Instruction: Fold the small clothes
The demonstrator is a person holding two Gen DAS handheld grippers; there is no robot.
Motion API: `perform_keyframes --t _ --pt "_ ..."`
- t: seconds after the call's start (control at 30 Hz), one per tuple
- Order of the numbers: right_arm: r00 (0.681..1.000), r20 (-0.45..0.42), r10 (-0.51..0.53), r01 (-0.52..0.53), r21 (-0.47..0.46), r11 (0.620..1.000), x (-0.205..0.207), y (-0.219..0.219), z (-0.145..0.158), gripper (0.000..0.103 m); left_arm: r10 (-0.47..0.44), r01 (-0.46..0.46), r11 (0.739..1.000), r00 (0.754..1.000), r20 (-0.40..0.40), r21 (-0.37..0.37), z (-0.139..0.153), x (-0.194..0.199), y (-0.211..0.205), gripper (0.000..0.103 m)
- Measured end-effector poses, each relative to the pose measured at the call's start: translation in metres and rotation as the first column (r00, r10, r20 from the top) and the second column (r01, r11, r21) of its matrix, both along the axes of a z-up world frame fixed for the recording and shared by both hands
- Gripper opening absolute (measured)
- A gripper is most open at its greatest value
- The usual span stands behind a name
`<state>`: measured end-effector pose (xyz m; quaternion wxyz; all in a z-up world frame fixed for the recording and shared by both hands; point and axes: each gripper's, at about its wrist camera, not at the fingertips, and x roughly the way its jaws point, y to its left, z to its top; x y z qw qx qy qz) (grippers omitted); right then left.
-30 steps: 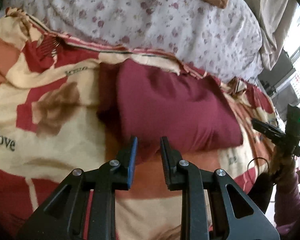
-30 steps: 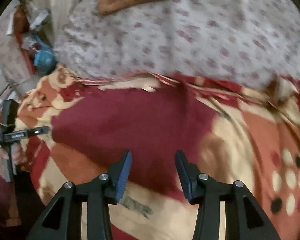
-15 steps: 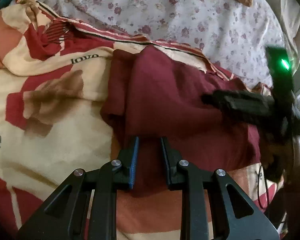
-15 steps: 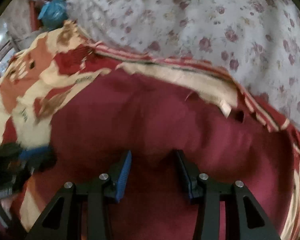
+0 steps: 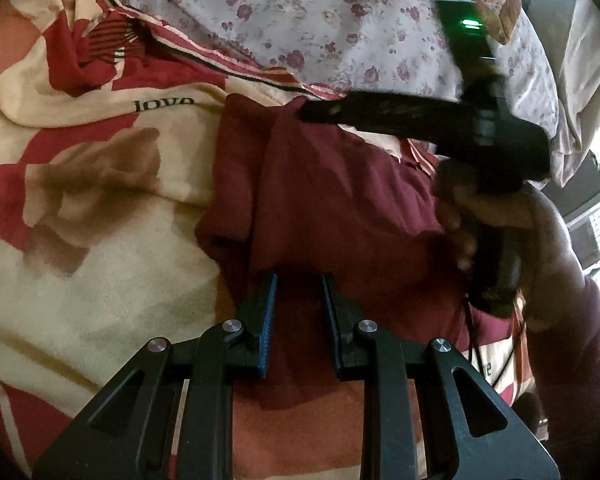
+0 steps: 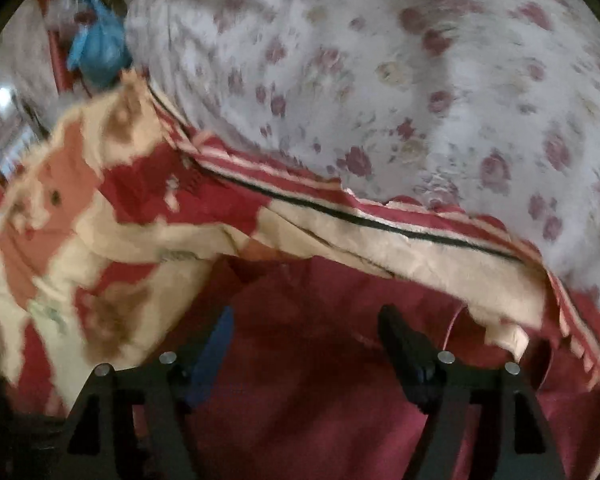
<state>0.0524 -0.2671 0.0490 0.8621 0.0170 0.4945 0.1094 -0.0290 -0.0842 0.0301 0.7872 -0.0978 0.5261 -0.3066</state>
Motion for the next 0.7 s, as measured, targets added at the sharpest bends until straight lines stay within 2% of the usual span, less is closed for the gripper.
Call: perform_keyframes --t 0.03,0.07,0.1,0.13,0.17,0.2,0.27,0.4,0.5,0.57,0.6,0.63,0.7 --pt "1.0 -0.007 0.021 -0.021 -0.028 0.999 0.003 0.002 -0.005 0.07 0.0 0.0 1.0 1.0 -0.002 -0.001 0.0 0.001 0.0 0.021" --pt "0.999 -0.009 0.041 -0.041 -0.031 0.999 0.005 0.004 -0.007 0.061 0.0 0.0 1.0 1.0 -0.004 -0.003 0.0 0.001 0.0 0.021" --pt "0.998 -0.012 0.063 -0.063 -0.012 0.998 0.006 0.005 -0.01 0.029 0.0 0.0 1.0 1.0 -0.007 -0.006 0.0 0.002 0.0 0.021" --pt "0.997 -0.011 0.073 -0.073 -0.015 0.997 0.006 0.006 -0.01 0.013 0.001 -0.001 1.0 1.0 -0.009 -0.01 0.0 0.002 0.001 0.021" --pt "0.997 0.011 0.075 -0.075 -0.036 0.997 0.006 0.009 -0.01 0.01 0.002 -0.002 1.0 1.0 -0.01 -0.015 0.001 0.003 0.001 0.021" --pt "0.996 0.034 0.085 -0.083 -0.054 0.995 0.006 0.012 -0.008 0.0 0.005 -0.005 1.0 1.0 -0.011 -0.022 0.001 0.005 0.002 0.021" --pt "0.993 0.073 0.09 -0.083 -0.096 0.992 0.009 0.018 -0.006 0.0 0.017 -0.017 0.999 1.0 -0.01 -0.041 0.003 0.007 0.004 0.021" --pt "0.998 0.055 0.026 -0.02 -0.101 0.995 0.025 0.021 -0.019 0.0 0.017 -0.017 0.999 1.0 -0.009 -0.046 0.002 0.009 0.005 0.021" --pt "0.999 0.039 -0.022 0.024 -0.057 0.998 0.019 0.014 -0.014 0.0 0.014 -0.014 0.999 1.0 -0.003 -0.047 0.004 0.008 0.005 0.023" --pt "0.999 0.021 -0.045 0.045 -0.011 0.999 0.009 0.011 -0.001 0.006 0.015 -0.015 0.999 1.0 -0.006 -0.049 0.004 0.009 0.005 0.024" --pt "0.999 0.016 -0.043 0.043 0.006 0.999 0.005 0.012 0.004 0.021 0.015 -0.015 0.999 1.0 -0.003 -0.044 0.004 0.008 0.005 0.024" --pt "0.999 0.009 -0.035 0.034 0.029 0.999 0.0 0.013 0.009 0.049 0.014 -0.014 0.999 1.0 0.0 -0.041 0.004 0.007 0.005 0.024" --pt "1.0 -0.019 -0.011 0.012 0.041 0.999 -0.005 0.02 0.012 0.071 0.014 -0.014 0.999 1.0 0.008 -0.036 0.005 0.005 0.005 0.024"
